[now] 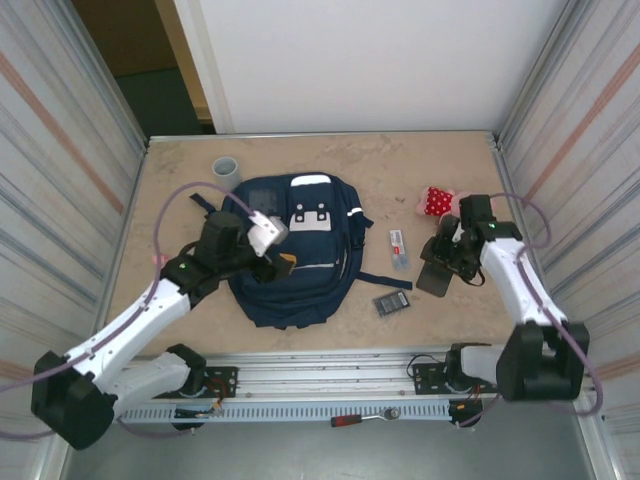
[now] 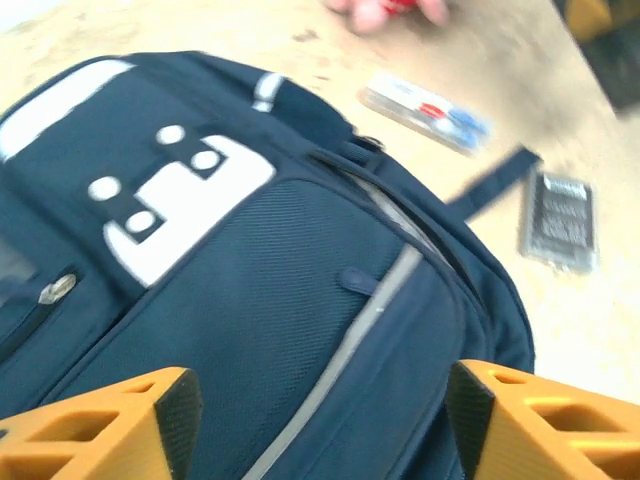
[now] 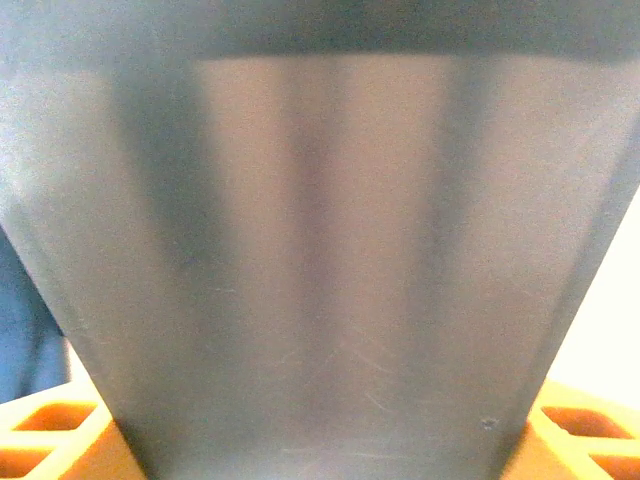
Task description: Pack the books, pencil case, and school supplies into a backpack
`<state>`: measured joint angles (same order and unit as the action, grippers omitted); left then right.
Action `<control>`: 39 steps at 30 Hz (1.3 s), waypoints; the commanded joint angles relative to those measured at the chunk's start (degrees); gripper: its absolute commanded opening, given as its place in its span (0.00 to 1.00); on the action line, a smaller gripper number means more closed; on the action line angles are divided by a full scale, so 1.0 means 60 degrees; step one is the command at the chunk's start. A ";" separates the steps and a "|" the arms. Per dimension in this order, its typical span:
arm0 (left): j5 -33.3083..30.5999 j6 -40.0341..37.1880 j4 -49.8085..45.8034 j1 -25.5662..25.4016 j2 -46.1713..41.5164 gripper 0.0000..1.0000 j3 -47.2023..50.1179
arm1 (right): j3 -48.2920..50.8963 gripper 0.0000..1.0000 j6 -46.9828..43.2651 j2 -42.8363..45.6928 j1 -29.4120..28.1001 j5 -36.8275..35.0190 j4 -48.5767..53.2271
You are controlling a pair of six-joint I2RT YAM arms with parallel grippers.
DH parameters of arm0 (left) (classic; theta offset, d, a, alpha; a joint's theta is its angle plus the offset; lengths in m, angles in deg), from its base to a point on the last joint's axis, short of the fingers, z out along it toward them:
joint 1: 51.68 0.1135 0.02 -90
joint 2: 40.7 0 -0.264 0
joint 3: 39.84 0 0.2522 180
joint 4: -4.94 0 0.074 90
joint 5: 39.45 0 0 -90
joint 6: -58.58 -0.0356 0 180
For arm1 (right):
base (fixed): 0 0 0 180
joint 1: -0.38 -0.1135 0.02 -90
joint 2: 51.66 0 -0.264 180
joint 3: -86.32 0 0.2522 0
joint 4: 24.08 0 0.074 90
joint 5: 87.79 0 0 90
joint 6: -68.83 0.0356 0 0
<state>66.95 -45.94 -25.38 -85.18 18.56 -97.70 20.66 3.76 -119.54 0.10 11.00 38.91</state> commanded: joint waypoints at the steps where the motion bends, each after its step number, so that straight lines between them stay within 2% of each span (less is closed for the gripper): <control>1: -0.0683 -0.3779 -0.1370 -0.0639 0.1045 0.77 -0.0473 | -0.0045 0.62 -0.0082 0.1084 0.0054 0.0780 -0.0288; 4: -0.0881 -0.4615 -0.1181 -0.0687 0.1927 0.82 -0.0551 | 0.0363 0.62 0.0113 0.1797 0.0068 0.1404 -0.0850; 9: -0.0757 -0.5665 -0.0771 -0.0606 0.2893 0.83 -0.0642 | 0.0821 0.60 0.0269 0.2346 0.0046 0.1808 -0.1130; 17: -0.1253 -0.5774 0.0195 -0.0540 0.4008 0.83 -0.0739 | 0.1033 0.59 0.0180 0.2348 0.0031 0.1872 -0.1189; 19: -0.1324 -0.5803 0.0222 -0.0497 0.4194 0.76 -0.0802 | 0.1051 0.59 0.0179 0.2377 0.0039 0.1903 -0.1218; 22: -0.1192 -0.5745 0.0025 -0.0496 0.4213 0.40 -0.0918 | 0.1075 0.58 0.0181 0.2451 0.0016 0.1976 -0.1248; 26: -0.0590 -0.5122 0.0112 -0.0496 0.3498 0.09 -0.0869 | 0.1149 0.57 0.0181 0.2537 0.0004 0.1996 -0.1303; 29: -0.0308 -0.4410 0.0060 -0.0510 0.2716 0.00 -0.0937 | 0.1285 0.56 0.0210 0.2686 -0.0070 0.2147 -0.1538; 33: -0.0218 -0.3783 -0.0420 -0.0518 0.1851 0.00 -0.1322 | 0.1453 0.55 0.0091 0.3230 -0.0580 0.2107 -0.2177; 39: -0.0393 -0.3134 -0.1091 -0.0186 0.1277 0.00 -0.2147 | 0.1540 0.51 -0.1455 0.4297 -0.2583 0.1609 -0.3759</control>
<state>62.71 -68.76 -30.58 -87.36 28.60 -106.99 30.41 1.29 -96.28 -11.04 21.36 24.16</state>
